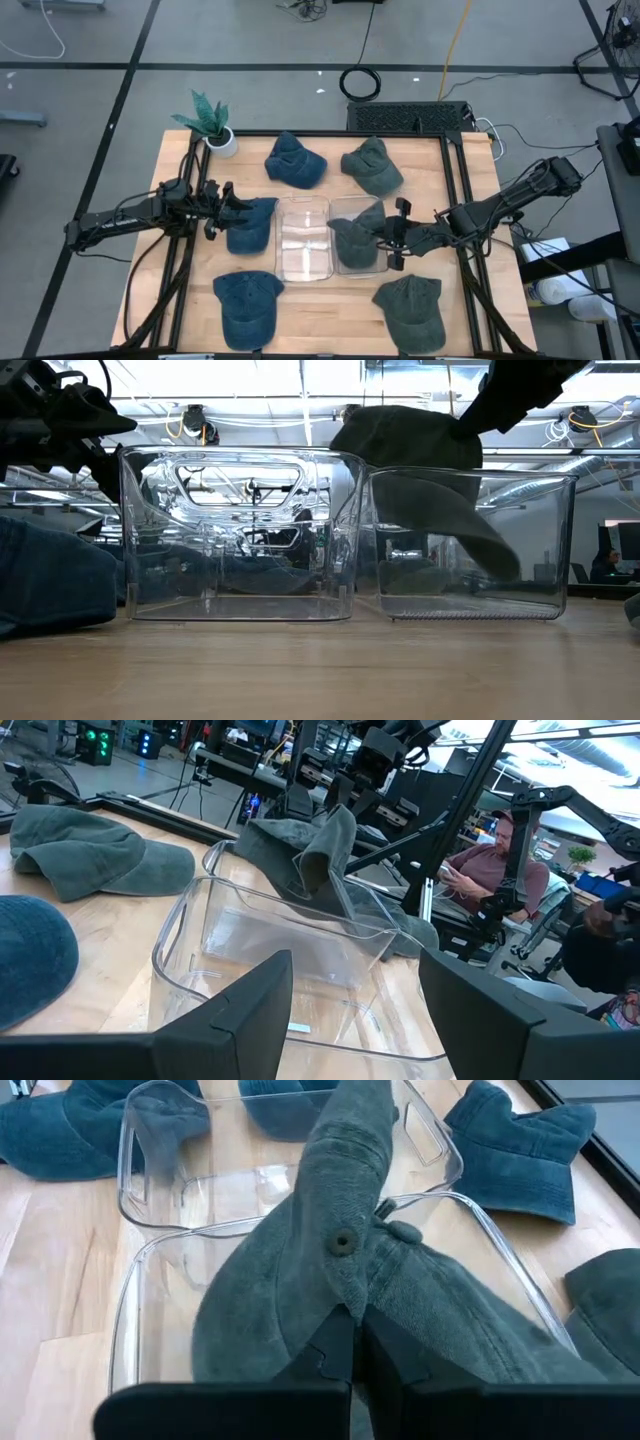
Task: Pick & Place hat
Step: Put the middle gray cap into the right transparent bin
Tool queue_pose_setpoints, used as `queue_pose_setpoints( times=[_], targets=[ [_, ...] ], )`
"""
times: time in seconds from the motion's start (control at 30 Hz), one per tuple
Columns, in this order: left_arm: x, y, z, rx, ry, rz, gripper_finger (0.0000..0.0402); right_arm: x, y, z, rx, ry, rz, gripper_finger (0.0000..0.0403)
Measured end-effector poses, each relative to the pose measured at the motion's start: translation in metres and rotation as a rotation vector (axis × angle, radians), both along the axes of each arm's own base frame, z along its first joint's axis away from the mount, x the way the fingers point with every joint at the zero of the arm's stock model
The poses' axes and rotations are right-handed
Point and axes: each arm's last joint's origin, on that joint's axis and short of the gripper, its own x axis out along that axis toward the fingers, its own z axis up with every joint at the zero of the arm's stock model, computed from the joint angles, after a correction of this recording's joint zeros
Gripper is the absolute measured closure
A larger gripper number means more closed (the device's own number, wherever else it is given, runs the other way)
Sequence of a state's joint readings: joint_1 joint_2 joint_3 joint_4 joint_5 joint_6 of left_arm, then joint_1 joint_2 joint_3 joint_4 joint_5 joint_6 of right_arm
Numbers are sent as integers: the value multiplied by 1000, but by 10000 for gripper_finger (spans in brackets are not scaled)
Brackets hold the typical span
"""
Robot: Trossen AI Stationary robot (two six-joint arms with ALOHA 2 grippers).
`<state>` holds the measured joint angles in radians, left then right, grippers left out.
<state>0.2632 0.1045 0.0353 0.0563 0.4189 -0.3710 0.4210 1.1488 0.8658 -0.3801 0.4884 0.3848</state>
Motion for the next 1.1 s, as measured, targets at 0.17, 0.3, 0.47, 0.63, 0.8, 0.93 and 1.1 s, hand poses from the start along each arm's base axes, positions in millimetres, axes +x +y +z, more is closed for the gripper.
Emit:
queue_pose_setpoints(
  times=[0.17,0.3,0.47,0.63,0.8,0.93,1.1],
  targets=[
    [0,0,0,0,0,0,174,0,1,0,46,6,11,403],
    [0,0,0,0,0,0,174,0,2,-1,94,12,17,403],
    [0,0,0,0,0,0,174,0,3,-1,125,19,25,403],
    [0,0,0,0,0,0,174,-1,2,-2,124,31,19,403],
    [0,0,0,0,0,0,174,-2,2,-2,142,36,2,403],
    [0,0,0,0,0,0,174,-3,1,-4,149,58,-15,403],
    [0,0,0,0,0,0,174,-4,1,-5,154,69,-26,403]
  ],
)
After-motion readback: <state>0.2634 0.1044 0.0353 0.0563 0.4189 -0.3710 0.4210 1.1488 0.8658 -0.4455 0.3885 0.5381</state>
